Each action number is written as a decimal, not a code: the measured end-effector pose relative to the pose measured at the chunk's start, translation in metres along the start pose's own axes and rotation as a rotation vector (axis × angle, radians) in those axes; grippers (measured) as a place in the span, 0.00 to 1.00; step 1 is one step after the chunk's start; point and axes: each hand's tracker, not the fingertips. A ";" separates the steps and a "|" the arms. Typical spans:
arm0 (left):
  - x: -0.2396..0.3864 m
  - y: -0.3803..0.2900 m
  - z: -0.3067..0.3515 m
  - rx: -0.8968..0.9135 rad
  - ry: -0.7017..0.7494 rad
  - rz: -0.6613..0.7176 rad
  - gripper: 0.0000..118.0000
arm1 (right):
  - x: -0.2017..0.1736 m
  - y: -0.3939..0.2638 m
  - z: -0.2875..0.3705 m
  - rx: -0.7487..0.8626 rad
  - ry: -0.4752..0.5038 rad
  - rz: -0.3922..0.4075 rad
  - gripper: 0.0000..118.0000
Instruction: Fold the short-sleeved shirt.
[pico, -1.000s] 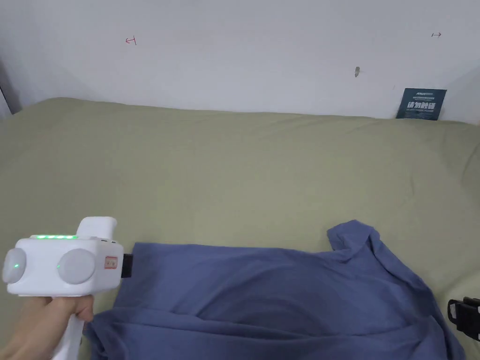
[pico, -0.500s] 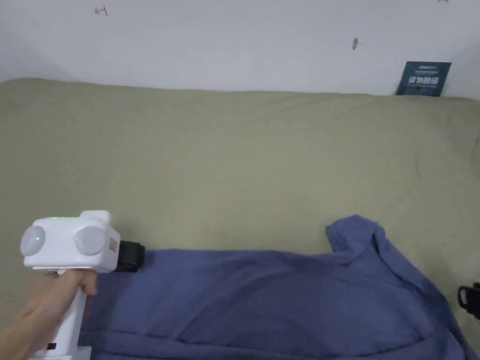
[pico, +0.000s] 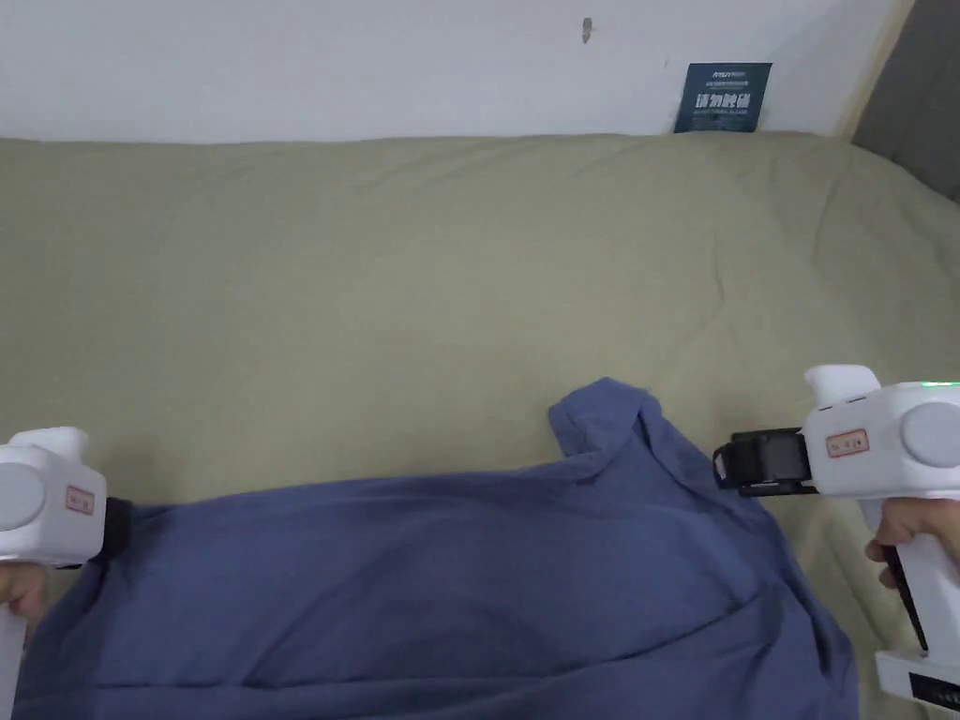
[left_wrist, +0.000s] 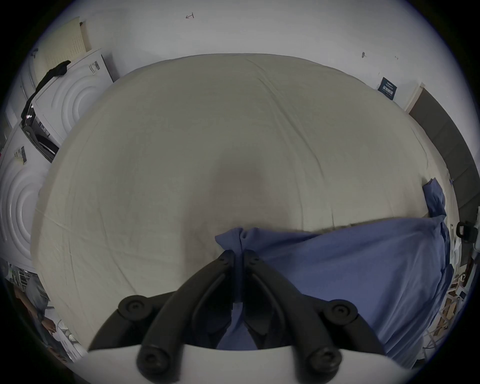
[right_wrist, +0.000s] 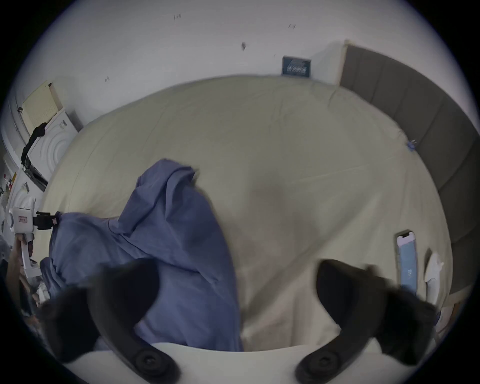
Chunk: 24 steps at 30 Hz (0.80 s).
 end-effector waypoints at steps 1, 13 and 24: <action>0.000 0.000 0.000 0.001 -0.002 0.001 0.06 | -0.001 0.002 -0.003 0.030 0.006 0.011 0.93; -0.002 0.001 0.000 0.004 -0.017 -0.014 0.06 | 0.001 -0.004 -0.038 -0.034 0.020 0.010 0.05; -0.024 -0.020 0.061 0.084 -0.044 0.013 0.05 | 0.009 -0.027 0.056 0.076 0.115 -0.007 0.05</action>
